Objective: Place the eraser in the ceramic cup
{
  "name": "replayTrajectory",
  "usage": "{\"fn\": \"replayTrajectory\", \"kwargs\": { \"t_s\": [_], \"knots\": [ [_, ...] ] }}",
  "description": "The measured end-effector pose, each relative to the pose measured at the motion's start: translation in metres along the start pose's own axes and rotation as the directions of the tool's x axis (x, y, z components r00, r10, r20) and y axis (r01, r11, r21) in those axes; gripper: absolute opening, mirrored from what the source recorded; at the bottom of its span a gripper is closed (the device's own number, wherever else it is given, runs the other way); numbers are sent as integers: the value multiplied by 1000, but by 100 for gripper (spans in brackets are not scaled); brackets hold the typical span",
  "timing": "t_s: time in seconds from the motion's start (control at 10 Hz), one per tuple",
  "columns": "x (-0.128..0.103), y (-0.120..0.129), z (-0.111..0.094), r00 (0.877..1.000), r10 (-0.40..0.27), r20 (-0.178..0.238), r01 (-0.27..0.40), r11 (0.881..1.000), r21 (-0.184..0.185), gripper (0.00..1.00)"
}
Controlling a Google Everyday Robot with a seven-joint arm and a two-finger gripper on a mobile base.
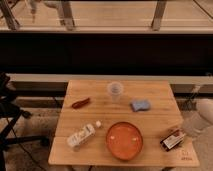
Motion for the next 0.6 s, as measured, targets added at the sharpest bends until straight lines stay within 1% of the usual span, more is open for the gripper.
{"fn": "replayTrajectory", "kwargs": {
  "t_s": [0.3, 0.4, 0.5, 0.6],
  "knots": [
    [-2, 3, -4, 1000, -2, 3, 2, 1000, -12, 21],
    [-1, 3, -5, 1000, 0, 3, 0, 1000, -11, 17],
    [-1, 4, -5, 1000, 1, 2, 0, 1000, -11, 11],
    [-1, 4, -4, 1000, 1, -1, -1, 1000, -12, 2]
  ]
}}
